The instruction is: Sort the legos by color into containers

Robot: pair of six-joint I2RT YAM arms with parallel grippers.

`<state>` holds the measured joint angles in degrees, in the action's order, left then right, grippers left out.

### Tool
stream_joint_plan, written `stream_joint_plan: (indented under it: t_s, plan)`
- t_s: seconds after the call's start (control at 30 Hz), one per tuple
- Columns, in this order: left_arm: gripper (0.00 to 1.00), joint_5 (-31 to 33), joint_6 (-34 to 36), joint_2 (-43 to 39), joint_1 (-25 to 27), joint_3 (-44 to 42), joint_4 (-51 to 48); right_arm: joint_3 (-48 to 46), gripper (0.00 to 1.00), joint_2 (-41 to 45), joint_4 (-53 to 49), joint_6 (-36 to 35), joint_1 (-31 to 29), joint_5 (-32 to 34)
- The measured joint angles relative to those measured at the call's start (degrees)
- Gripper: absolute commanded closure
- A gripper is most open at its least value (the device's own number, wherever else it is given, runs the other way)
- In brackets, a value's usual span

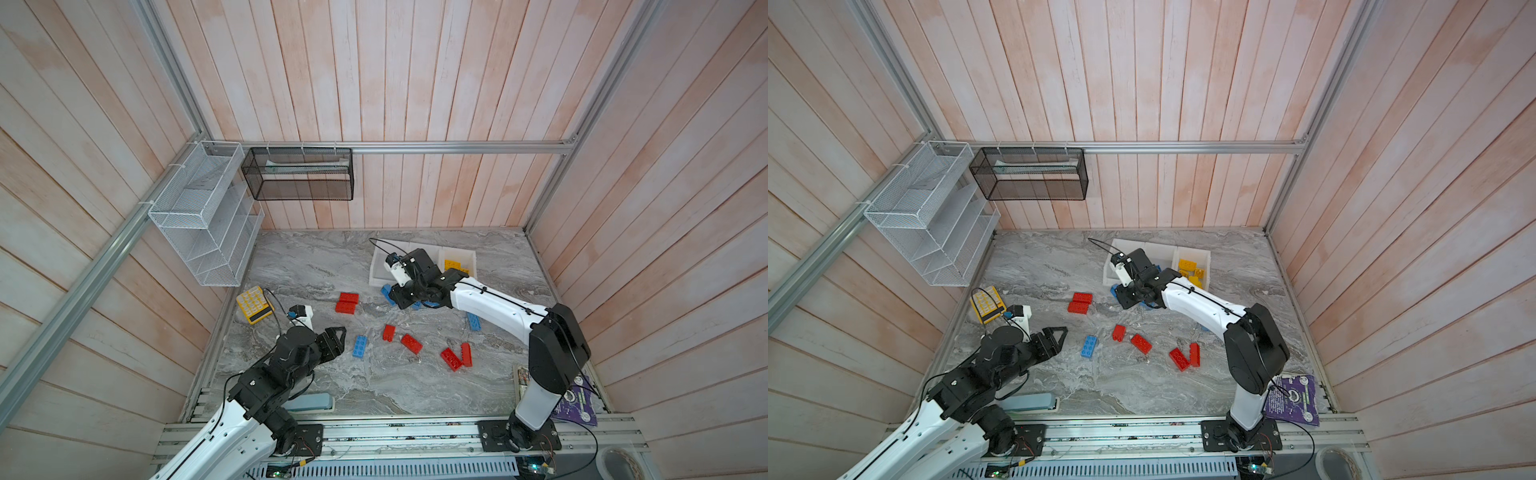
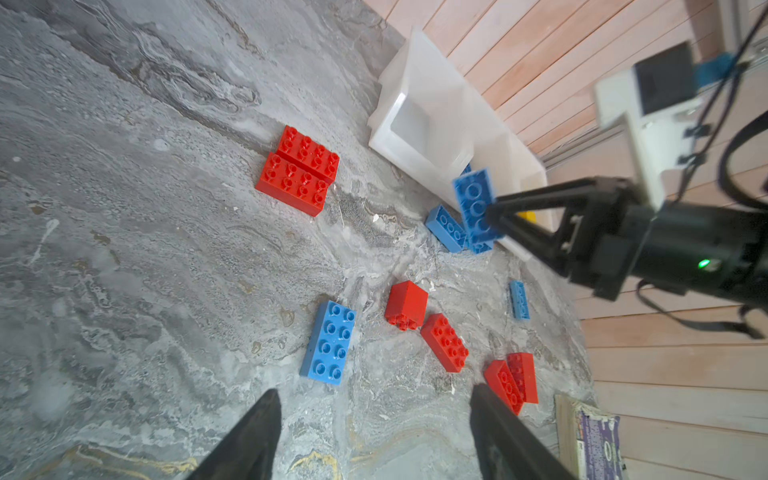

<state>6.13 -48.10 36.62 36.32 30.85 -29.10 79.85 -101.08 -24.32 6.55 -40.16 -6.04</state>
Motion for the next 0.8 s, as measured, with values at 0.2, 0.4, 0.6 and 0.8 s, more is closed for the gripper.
stream_joint_plan:
  t_s: [0.2, 0.4, 0.6, 0.8]
  plan:
    - [0.26, -1.60, 2.80, 15.06, 0.00, 0.09, 5.20, 3.65, 0.85, -0.72, 0.24, 2.05, 8.63, -1.95]
    - [0.26, -1.66, 5.11, 22.99, 0.00, 1.03, 6.91, 8.28, 0.85, -6.32, 2.58, 5.07, 14.99, -4.07]
    - [0.26, -1.38, 6.82, 27.85, 0.00, 4.44, 5.90, 11.08, 0.85, -12.68, 3.06, 6.93, 15.82, -4.76]
    - [0.28, -1.42, 7.89, 29.05, 0.00, 5.55, 5.01, 11.04, 0.68, -13.18, 3.48, 8.72, 16.98, -5.22]
